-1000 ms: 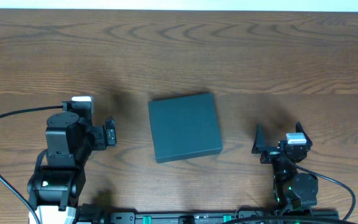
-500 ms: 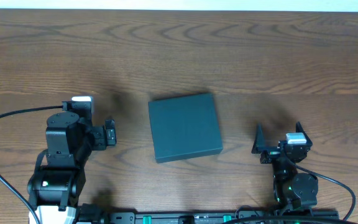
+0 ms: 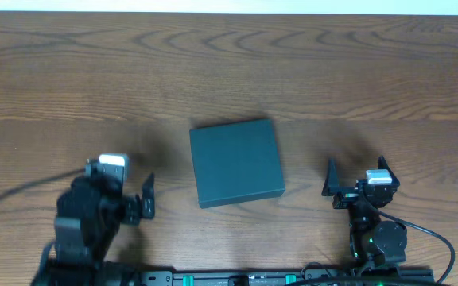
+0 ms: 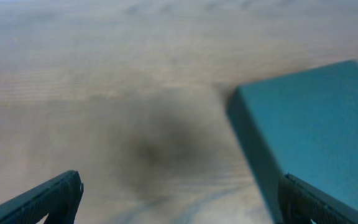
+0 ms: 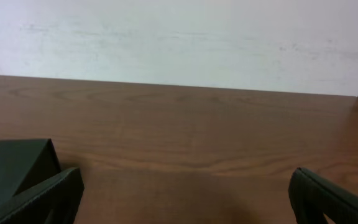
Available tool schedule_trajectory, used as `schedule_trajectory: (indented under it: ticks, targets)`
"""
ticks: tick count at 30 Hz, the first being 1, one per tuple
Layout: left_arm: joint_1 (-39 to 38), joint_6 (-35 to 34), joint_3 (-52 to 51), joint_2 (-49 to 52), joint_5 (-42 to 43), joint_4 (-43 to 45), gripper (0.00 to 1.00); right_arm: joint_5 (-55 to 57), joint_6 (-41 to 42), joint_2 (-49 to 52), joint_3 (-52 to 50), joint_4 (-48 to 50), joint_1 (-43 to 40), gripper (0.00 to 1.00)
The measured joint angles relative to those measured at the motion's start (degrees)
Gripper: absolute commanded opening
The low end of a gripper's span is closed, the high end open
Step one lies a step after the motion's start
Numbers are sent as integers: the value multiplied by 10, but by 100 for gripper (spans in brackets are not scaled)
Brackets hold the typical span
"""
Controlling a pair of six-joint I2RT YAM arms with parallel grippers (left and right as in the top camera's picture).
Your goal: Pack container
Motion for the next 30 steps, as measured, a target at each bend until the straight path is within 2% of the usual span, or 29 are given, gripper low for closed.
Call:
schedule_trajectory:
  ticks: [3, 8, 16, 19, 26, 30]
  targets:
    - [-11, 0, -65, -78, 8, 59, 99, 0, 0, 0, 0, 0, 0, 99]
    - [-17, 1, -184, -177, 11, 212, 99, 0, 0, 0, 0, 0, 0, 99]
    - [-18, 29, -309, -221, 11, 454, 99, 0, 0, 0, 0, 0, 0, 99]
    - [-18, 35, -339, -222, 9, 475, 99, 0, 0, 0, 0, 0, 0, 99]
    - [-18, 36, -349, -221, -22, 401, 99, 0, 0, 0, 0, 0, 0, 99]
    - [-18, 16, -344, -222, -24, 386, 99, 0, 0, 0, 0, 0, 0, 99]
